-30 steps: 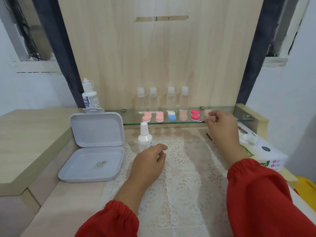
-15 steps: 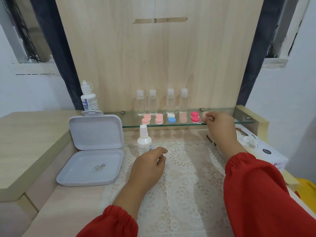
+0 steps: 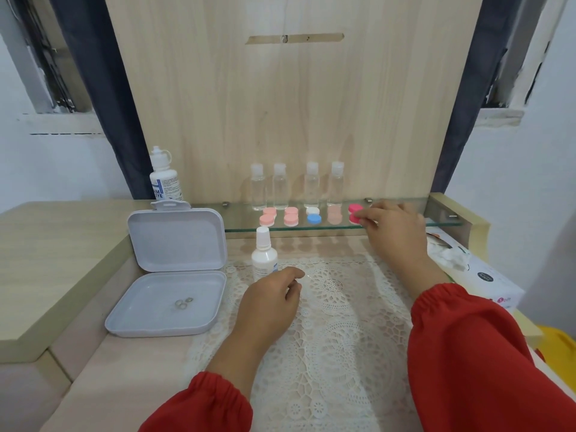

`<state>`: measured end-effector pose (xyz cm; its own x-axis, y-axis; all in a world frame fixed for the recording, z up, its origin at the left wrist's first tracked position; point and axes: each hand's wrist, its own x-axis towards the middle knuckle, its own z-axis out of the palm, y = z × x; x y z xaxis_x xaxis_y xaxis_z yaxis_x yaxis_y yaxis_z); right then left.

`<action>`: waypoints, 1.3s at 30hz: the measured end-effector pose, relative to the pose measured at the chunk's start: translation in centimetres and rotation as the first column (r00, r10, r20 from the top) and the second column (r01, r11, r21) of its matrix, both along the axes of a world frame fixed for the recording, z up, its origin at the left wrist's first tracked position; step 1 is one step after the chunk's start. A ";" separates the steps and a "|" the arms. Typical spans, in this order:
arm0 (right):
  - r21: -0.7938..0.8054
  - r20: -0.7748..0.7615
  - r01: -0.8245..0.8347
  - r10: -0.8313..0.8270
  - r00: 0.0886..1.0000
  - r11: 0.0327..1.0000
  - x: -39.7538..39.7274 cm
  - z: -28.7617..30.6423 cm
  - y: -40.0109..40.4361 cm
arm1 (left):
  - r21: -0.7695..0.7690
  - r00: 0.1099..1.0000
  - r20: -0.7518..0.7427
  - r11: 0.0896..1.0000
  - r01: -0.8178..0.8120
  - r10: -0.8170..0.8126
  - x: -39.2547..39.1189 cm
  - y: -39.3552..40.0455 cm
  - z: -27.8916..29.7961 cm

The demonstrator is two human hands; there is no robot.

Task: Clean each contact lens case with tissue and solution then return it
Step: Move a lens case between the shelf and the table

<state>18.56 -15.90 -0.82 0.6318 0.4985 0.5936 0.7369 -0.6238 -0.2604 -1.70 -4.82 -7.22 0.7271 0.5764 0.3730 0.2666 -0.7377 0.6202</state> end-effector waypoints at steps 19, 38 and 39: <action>-0.074 0.073 -0.053 0.059 0.996 0.996 -2.7 0.6 2.9 | 0.107 0.810 0.557 0.950 -0.292 0.186 -0.1 0.6 0.3; -0.102 0.188 -0.105 0.123 0.975 0.989 -4.2 0.1 5.8 | -0.025 0.709 0.602 0.897 -0.442 0.366 0.1 1.1 0.4; -0.090 0.178 -0.105 0.120 0.977 0.990 -4.1 0.1 5.9 | -0.029 0.711 0.596 0.896 -0.444 0.372 0.1 1.2 0.4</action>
<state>14.45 -10.04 -0.77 0.4535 0.6104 0.6494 0.8341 -0.5474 -0.0681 -1.61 -3.67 -6.79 0.0583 0.6956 0.7160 0.1793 -0.7129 0.6780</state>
